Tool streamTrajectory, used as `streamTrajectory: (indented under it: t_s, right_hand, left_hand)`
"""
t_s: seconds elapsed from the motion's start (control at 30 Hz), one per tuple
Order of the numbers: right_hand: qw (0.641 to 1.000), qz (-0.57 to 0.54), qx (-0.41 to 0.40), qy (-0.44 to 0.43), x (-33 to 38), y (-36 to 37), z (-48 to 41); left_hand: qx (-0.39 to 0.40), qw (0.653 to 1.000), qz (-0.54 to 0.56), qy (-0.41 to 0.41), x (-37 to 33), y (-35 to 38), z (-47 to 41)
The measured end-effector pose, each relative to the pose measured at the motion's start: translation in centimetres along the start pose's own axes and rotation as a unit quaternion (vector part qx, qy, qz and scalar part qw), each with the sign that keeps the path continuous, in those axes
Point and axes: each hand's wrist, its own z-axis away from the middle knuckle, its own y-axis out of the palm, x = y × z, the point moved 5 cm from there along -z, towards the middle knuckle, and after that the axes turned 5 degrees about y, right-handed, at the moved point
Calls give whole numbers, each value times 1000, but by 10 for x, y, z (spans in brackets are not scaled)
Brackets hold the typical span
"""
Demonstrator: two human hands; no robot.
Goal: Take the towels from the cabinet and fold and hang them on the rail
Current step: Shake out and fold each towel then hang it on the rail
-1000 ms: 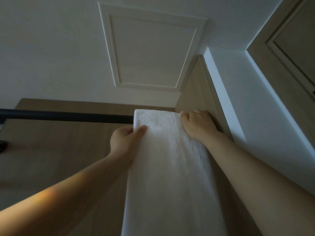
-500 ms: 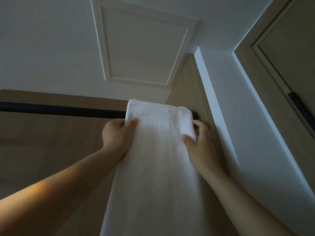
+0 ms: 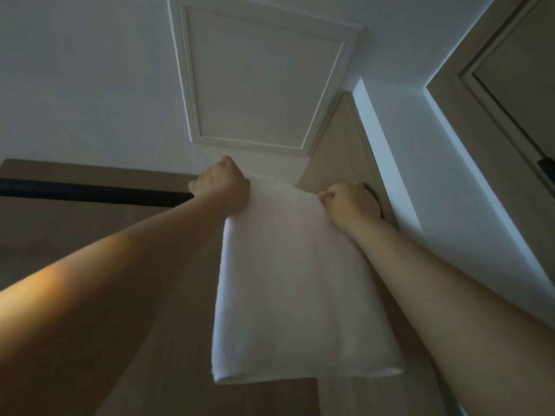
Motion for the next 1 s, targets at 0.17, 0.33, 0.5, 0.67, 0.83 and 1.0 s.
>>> streamTrajectory:
  t_s: [0.17, 0.33, 0.5, 0.67, 0.83, 1.0]
  right_hand:
    - [998, 6, 69, -11, -1, 13, 3]
    - [997, -25, 69, 0, -5, 17, 7]
    - [997, -30, 65, -12, -9, 13, 12]
    - [997, -17, 78, -7, -7, 11, 14]
    - [996, -51, 73, 24, -6, 2, 26]
    - [981, -181, -4, 65, -24, -2, 72]
  left_hand:
    - [37, 998, -57, 0, 12, 7, 6]
    - [-12, 998, -1, 54, 20, -1, 27]
    - [-164, 961, 199, 105, 27, -19, 80]
    - [120, 918, 374, -49, 31, 15, 94]
    - [88, 899, 424, -67, 30, 18, 94]
    - [68, 905, 415, -62, 30, 18, 93]
